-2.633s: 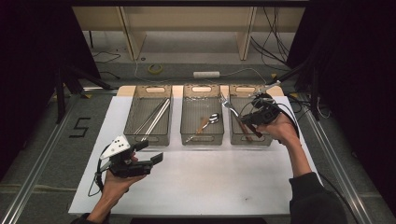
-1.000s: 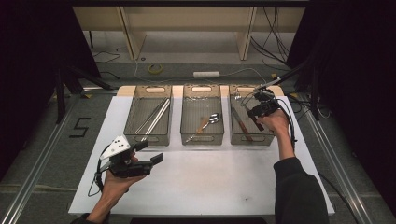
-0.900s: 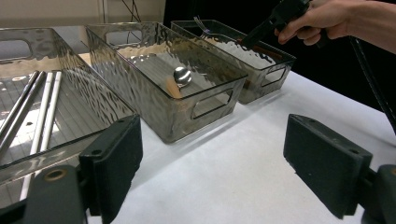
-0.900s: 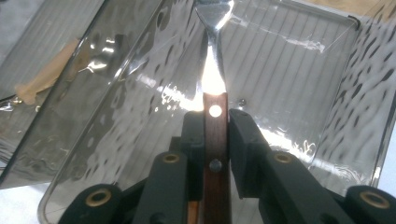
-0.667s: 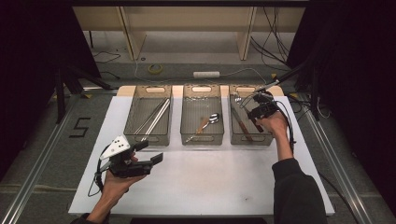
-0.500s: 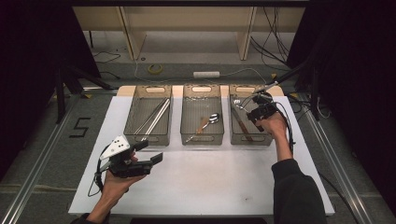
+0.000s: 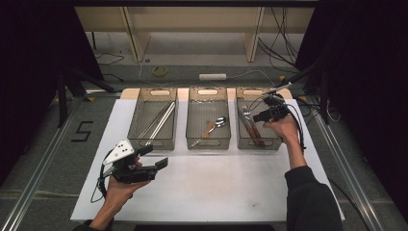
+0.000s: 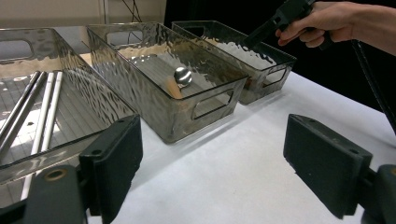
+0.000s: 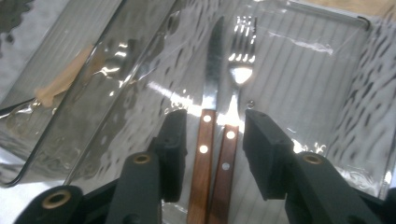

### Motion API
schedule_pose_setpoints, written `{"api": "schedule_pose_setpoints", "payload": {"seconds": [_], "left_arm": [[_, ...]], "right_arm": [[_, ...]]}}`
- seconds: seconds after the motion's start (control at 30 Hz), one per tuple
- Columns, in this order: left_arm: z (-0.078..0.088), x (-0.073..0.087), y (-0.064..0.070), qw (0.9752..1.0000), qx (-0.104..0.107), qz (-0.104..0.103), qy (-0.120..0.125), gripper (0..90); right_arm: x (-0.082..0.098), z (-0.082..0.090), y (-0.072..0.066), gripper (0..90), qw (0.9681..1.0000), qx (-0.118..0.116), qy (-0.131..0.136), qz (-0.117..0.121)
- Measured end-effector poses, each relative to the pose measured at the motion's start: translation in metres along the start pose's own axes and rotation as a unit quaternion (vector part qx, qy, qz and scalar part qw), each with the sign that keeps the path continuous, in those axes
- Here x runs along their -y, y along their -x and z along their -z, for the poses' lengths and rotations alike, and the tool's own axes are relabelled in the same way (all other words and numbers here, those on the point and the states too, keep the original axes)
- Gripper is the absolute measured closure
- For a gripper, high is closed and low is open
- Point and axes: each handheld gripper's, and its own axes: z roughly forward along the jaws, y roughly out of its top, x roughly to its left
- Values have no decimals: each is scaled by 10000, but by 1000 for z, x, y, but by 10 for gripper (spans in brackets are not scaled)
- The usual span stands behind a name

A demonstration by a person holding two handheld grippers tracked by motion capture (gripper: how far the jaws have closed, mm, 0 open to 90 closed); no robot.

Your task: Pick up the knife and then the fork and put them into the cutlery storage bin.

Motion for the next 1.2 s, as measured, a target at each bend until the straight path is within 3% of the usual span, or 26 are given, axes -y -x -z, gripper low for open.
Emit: {"api": "schedule_pose_setpoints", "payload": {"seconds": [0.23,0.47,0.6,0.87,1.2], "left_arm": [[0,0,0,10000,9,8,0,192],[0,0,0,10000,24,-2,4,191],[-1,0,0,10000,31,6,-4,191],[-1,0,1,10000,48,-14,-39,191],[-2,0,1,10000,64,-30,-61,191]], "right_arm": [[4,3,-1,480,9999,-10,109,31],[11,14,-9,428,9986,-228,473,87],[17,22,-15,402,9963,-420,743,125],[33,34,-32,338,9921,-683,993,360],[57,49,-62,307,9825,-1064,1354,710]]}}
